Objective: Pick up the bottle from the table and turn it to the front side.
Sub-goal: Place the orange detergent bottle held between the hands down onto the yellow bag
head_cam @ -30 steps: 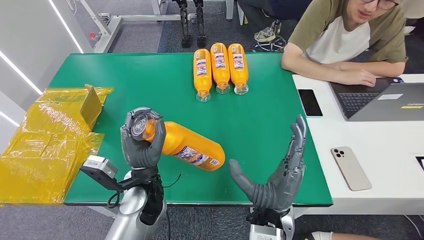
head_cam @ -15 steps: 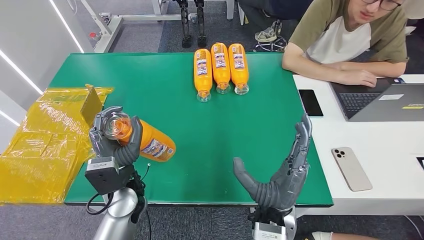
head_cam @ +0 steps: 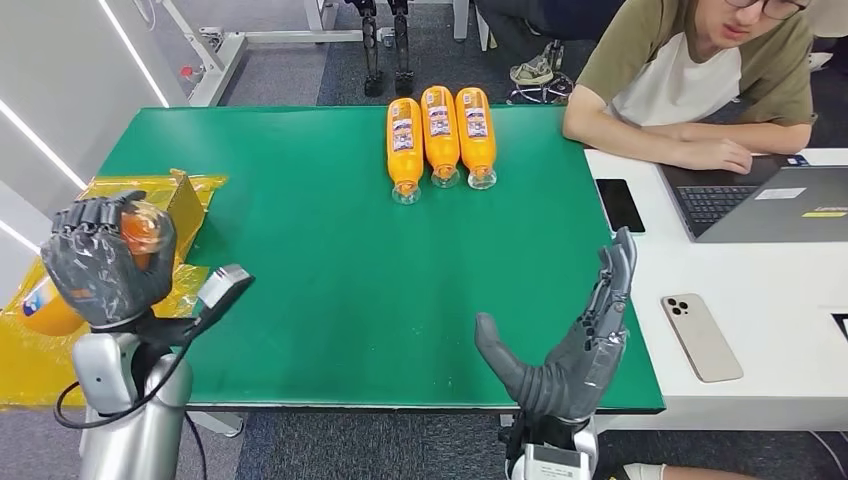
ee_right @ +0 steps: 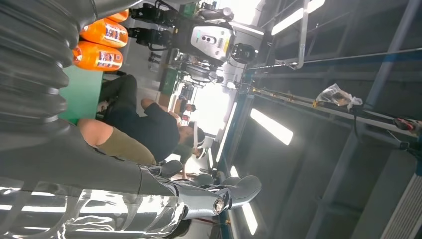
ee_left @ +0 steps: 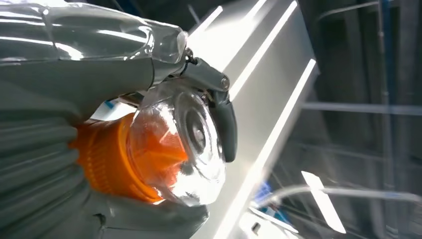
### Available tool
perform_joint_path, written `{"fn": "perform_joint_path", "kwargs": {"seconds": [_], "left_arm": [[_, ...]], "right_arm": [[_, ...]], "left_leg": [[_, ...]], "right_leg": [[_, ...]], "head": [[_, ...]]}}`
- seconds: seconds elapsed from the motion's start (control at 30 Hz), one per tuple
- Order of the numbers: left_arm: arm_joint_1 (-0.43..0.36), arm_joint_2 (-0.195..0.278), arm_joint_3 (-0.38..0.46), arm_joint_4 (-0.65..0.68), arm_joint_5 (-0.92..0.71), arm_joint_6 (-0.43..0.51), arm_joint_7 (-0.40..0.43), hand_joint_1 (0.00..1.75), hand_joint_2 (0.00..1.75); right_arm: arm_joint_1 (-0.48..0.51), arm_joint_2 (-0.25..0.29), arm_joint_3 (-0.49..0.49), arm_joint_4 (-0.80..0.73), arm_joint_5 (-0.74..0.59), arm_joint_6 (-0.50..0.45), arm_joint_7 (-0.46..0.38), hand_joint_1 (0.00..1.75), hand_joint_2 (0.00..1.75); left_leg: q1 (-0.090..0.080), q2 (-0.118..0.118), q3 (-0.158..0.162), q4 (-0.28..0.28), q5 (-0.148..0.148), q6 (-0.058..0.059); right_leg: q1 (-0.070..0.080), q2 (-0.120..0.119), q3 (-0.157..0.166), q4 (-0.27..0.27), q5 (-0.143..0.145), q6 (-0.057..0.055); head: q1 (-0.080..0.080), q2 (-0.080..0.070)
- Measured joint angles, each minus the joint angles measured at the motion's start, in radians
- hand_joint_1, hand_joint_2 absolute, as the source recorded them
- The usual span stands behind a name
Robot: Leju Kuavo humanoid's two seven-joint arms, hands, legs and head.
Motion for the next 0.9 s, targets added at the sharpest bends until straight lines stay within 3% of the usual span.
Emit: {"fn": "perform_joint_path", "kwargs": {"seconds": [0.13,0.33,0.47,0.63,0.9], "left_arm": [[-0.097,0.119,-0.097,0.13,-0.021,0.0,0.24,1.75,1.75],[-0.244,0.239,-0.294,0.394,-0.025,0.0,0.37,1.75,1.75],[-0.319,0.279,-0.403,0.555,-0.025,0.001,0.38,1.75,1.75],[-0.347,0.284,-0.509,0.699,-0.025,0.001,0.357,1.75,1.75],[-0.333,0.265,-0.609,0.862,0.004,-0.078,0.182,1.75,1.75]], "right_arm": [[0.006,-0.001,0.0,-0.014,-0.012,0.0,0.0,0.0,1.75],[0.01,-0.003,0.001,-0.028,-0.027,0.0,0.0,0.0,1.75],[0.009,-0.003,0.005,-0.029,-0.03,0.0,0.0,0.0,1.75],[0.008,-0.004,0.007,-0.029,-0.029,0.0,0.0,0.0,1.75],[0.005,-0.005,0.015,-0.027,-0.029,0.0,0.0,0.0,1.75]], "left_leg": [[0.0,0.001,0.0,0.0,0.001,-0.001],[0.0,0.003,0.0,0.0,0.002,-0.003],[0.0,0.004,0.0,0.0,0.001,-0.003],[0.0,0.004,0.0,0.0,0.0,-0.004],[0.0,0.004,0.0,0.0,0.0,-0.004]], "right_leg": [[0.0,0.001,0.0,0.001,0.001,-0.001],[0.0,0.003,-0.001,0.001,0.002,-0.003],[0.0,0.004,-0.002,0.001,0.002,-0.003],[0.0,0.004,-0.002,0.001,0.002,-0.004],[0.0,0.004,-0.002,0.001,0.002,-0.004]], "head": [[0.0,0.0],[0.0,0.0],[0.0,0.0],[0.0,0.0],[0.0,0.0]]}}
